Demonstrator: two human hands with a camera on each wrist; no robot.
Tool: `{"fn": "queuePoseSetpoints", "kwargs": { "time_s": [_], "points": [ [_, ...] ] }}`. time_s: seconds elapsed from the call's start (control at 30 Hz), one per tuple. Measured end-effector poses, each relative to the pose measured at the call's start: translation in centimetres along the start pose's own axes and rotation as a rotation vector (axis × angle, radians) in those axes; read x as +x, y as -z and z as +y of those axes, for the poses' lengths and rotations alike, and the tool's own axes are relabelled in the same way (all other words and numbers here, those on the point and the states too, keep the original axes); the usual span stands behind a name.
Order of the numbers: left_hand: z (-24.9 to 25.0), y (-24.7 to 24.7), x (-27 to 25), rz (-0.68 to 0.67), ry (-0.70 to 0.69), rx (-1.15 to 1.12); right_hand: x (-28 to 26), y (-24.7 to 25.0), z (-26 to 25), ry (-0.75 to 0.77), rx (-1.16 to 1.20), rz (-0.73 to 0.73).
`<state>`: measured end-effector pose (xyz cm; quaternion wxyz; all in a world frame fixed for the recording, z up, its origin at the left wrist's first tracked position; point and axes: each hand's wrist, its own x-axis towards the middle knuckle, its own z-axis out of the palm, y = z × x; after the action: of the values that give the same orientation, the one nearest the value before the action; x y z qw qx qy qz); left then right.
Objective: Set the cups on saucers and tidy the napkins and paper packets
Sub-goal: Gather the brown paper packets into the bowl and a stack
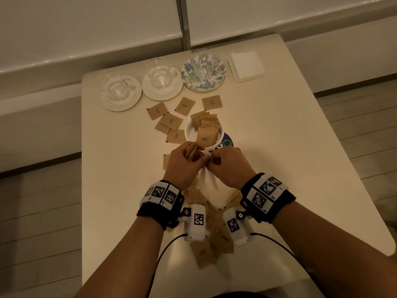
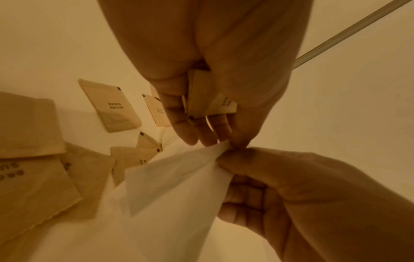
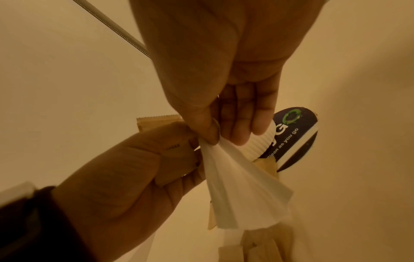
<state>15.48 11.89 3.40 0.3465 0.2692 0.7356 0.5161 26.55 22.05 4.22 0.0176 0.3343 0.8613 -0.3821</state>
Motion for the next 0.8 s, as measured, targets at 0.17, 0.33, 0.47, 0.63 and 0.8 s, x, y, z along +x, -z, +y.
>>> {"fn": "queuePoseSetpoints", "kwargs": {
  "time_s": [0.17,0.33,0.47,0.63,0.8],
  "points": [
    [-0.1,0.5,0.2,-0.022,-0.010,0.056,-0.1,0.2,-0.2,0.033,0.054,-0.129],
    [0.1,0.9,0.4,-0.038,-0.020,0.065,0.0,0.7,-0.2,0.072,0.111,-0.194],
    [0.3,1.5,0.1,-0.066,0.027,-0.039,0.3,1.0,0.9,-0.044,0.254,-0.024],
    [0.8,2.4,-0.6,-0.159,0.056,-0.231,0.4,1.0,1.4,-0.109,0.707,-0.070],
    [2.0,3.3,-0.2,-0.223,0.045,-0.303,0.9,1.1,1.2,-0.126,0.910,-0.204]
  ]
}}
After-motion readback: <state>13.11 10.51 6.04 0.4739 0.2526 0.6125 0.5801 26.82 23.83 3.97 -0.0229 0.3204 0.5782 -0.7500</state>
